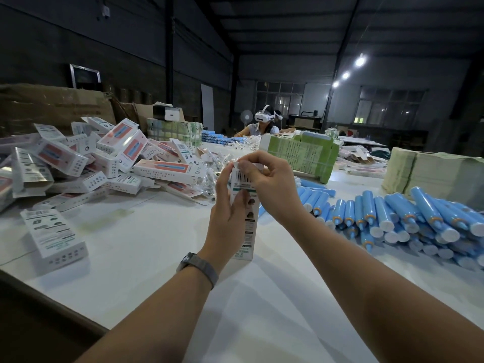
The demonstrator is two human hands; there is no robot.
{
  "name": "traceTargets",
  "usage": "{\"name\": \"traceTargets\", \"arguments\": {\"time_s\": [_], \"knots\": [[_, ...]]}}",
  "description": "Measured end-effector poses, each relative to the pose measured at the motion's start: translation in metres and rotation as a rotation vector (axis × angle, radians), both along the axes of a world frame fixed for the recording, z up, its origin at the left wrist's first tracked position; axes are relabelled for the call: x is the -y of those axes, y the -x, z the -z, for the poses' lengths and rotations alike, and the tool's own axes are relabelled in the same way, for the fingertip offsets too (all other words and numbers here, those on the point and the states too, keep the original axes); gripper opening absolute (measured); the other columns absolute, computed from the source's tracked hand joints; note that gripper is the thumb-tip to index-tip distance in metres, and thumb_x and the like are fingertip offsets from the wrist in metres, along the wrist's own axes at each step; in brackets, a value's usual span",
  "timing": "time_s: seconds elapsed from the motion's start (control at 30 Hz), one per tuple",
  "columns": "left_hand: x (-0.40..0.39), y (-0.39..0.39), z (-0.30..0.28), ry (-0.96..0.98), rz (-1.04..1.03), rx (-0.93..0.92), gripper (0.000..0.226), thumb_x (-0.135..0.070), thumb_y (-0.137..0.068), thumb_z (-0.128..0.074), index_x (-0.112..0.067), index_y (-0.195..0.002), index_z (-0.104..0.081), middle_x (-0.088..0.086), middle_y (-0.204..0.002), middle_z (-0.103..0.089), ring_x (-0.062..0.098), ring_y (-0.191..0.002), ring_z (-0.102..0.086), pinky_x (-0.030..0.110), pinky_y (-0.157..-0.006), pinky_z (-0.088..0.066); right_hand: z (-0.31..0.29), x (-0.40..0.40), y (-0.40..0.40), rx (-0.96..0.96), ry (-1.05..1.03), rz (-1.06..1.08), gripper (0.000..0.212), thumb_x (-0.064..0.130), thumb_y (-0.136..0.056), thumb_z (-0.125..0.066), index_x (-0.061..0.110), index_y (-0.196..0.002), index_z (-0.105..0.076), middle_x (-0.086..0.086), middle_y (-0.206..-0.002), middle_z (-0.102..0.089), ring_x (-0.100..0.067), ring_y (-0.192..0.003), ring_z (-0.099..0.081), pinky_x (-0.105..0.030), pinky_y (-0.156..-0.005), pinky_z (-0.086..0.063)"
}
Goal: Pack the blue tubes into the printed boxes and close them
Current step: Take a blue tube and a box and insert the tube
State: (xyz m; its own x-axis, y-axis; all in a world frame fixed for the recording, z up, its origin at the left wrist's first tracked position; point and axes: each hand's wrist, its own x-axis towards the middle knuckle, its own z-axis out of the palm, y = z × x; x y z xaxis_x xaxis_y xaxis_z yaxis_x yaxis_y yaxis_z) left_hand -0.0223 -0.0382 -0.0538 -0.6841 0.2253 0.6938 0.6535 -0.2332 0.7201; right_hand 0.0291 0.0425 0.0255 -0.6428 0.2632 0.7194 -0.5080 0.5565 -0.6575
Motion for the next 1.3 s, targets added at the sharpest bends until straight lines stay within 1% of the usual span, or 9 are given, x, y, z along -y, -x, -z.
{"name": "traceTargets", "arguments": {"time_s": [0.17, 0.33, 0.53, 0.63, 0.7, 0.8, 0.93, 1.07, 1.3], "knots": [[0.002, -0.003, -0.001, 0.006, 0.003, 0.009, 0.051, -0.039, -0.100, -0.039, -0.078, -0.130, -0.023, -0.042, -0.115, -0.058, -0.005, -0.103, -0.064, 0.014, -0.074, -0.054, -0.003, 0.000, -0.004, 0.059, 0.065, -0.085, 0.012, 0.010, -0.093, -0.065, 0.015, -0.085, -0.072, 0.000, -0.086, -0.069, -0.019, -0.085, -0.067, -0.034, -0.077, -0.056], [0.004, -0.005, -0.003, 0.016, 0.009, 0.005, 0.054, -0.038, -0.100, -0.038, -0.081, -0.127, -0.020, -0.050, -0.114, -0.053, -0.011, -0.105, -0.061, 0.007, -0.076, -0.049, -0.007, 0.000, -0.005, 0.087, 0.033, -0.104, 0.014, 0.007, -0.094, -0.063, 0.012, -0.085, -0.072, -0.002, -0.093, -0.067, -0.018, -0.091, -0.064, -0.035, -0.083, -0.054], [0.005, -0.006, -0.003, 0.016, 0.019, -0.001, 0.055, -0.040, -0.100, -0.038, -0.082, -0.129, -0.018, -0.050, -0.118, -0.052, -0.011, -0.110, -0.059, 0.006, -0.079, -0.047, -0.012, -0.005, -0.008, 0.149, 0.001, -0.134, 0.014, 0.008, -0.096, -0.060, 0.009, -0.089, -0.072, 0.004, -0.088, -0.063, -0.014, -0.085, -0.062, -0.022, -0.065, -0.051], [0.005, -0.006, -0.003, 0.015, 0.012, -0.010, 0.055, -0.040, -0.100, -0.038, -0.081, -0.131, -0.017, -0.049, -0.120, -0.053, -0.008, -0.111, -0.060, 0.007, -0.081, -0.047, -0.013, -0.008, -0.010, 0.169, 0.003, -0.152, 0.018, 0.008, -0.097, -0.057, 0.011, -0.089, -0.073, 0.005, -0.087, -0.060, -0.017, -0.088, -0.061, -0.026, -0.068, -0.050], [0.005, -0.007, -0.004, 0.027, -0.004, -0.030, 0.056, -0.039, -0.102, -0.037, -0.081, -0.132, -0.015, -0.052, -0.121, -0.048, -0.013, -0.113, -0.057, 0.004, -0.081, -0.046, -0.013, -0.008, -0.011, 0.178, 0.001, -0.165, 0.024, 0.006, -0.098, -0.052, 0.012, -0.088, -0.074, 0.002, -0.087, -0.058, -0.019, -0.089, -0.060, -0.029, -0.069, -0.051], [0.005, -0.007, -0.004, 0.037, -0.012, -0.037, 0.054, -0.042, -0.102, -0.035, -0.081, -0.131, -0.014, -0.049, -0.122, -0.049, -0.015, -0.110, -0.056, 0.003, -0.078, -0.045, -0.011, -0.008, -0.012, 0.183, 0.023, -0.171, 0.030, 0.004, -0.099, -0.044, 0.010, -0.091, -0.073, -0.006, -0.093, -0.059, -0.017, -0.087, -0.060, -0.025, -0.064, -0.051], [0.005, -0.006, -0.002, 0.004, -0.008, -0.028, 0.050, -0.042, -0.099, -0.039, -0.078, -0.130, -0.022, -0.035, -0.121, -0.057, 0.000, -0.106, -0.063, 0.012, -0.080, -0.050, -0.005, -0.009, -0.013, 0.173, 0.082, -0.210, 0.027, 0.019, -0.093, -0.039, 0.014, -0.096, -0.065, -0.004, -0.095, -0.067, -0.013, -0.083, -0.065, -0.022, -0.062, -0.052], [0.005, -0.006, -0.003, 0.006, -0.001, -0.033, 0.049, -0.040, -0.100, -0.039, -0.076, -0.130, -0.024, -0.041, -0.113, -0.057, -0.003, -0.100, -0.063, 0.008, -0.074, -0.048, 0.002, -0.011, -0.014, 0.136, 0.190, -0.279, 0.018, 0.008, -0.103, -0.035, 0.015, -0.090, -0.046, 0.001, -0.102, -0.073, -0.013, -0.083, -0.069, -0.022, -0.061, -0.053], [0.005, -0.006, -0.003, -0.006, 0.012, -0.040, 0.050, -0.036, -0.101, -0.039, -0.075, -0.129, -0.026, -0.042, -0.112, -0.058, -0.005, -0.098, -0.063, 0.008, -0.074, -0.049, 0.006, -0.011, -0.014, 0.090, 0.176, -0.288, 0.018, 0.008, -0.104, -0.041, 0.013, -0.087, -0.045, 0.002, -0.102, -0.073, -0.015, -0.086, -0.070, -0.029, -0.063, -0.057]]}}
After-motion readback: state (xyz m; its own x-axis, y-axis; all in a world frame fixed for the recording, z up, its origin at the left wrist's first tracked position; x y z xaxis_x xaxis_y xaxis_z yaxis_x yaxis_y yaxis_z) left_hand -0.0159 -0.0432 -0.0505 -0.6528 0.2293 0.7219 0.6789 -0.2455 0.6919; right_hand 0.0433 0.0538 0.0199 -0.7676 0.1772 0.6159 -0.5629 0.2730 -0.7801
